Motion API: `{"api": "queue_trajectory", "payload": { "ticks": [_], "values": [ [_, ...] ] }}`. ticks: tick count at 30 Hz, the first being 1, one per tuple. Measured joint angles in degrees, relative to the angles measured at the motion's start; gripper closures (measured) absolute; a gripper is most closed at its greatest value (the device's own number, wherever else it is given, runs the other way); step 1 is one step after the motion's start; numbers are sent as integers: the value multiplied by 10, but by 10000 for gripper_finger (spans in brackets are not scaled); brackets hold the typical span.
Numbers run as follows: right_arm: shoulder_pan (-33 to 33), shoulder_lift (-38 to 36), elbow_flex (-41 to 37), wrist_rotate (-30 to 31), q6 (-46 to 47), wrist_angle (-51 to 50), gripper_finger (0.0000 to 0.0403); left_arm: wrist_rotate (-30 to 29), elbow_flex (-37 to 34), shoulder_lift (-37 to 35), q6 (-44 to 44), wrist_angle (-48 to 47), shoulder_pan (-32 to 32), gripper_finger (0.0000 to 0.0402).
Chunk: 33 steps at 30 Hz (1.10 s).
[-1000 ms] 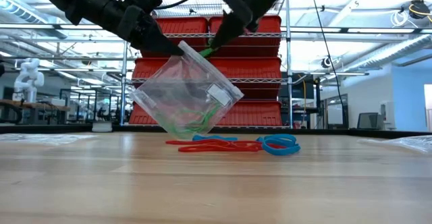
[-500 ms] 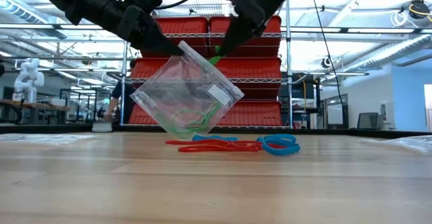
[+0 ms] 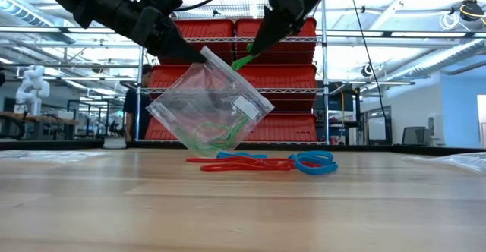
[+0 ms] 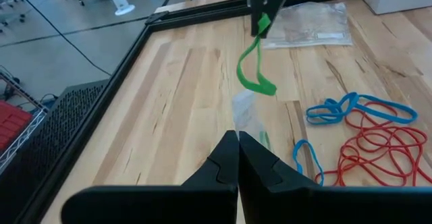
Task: Sort rubber bands
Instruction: Put the green rubber band into the top transparent zip bag
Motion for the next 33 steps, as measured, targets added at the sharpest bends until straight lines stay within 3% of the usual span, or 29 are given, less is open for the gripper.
{"api": "queue_trajectory", "payload": {
  "ticks": [8, 17, 33],
  "values": [
    [-6, 0, 0, 31, -2, 6, 403, 0, 0, 0, 0, 0, 0, 401],
    [-6, 3, 0, 0, -3, 7, 403, 0, 0, 0, 2, 1, 0, 401],
    [7, 4, 0, -4, 1, -12, 403, 0, 0, 0, 2, -1, 0, 401]
  ]
}}
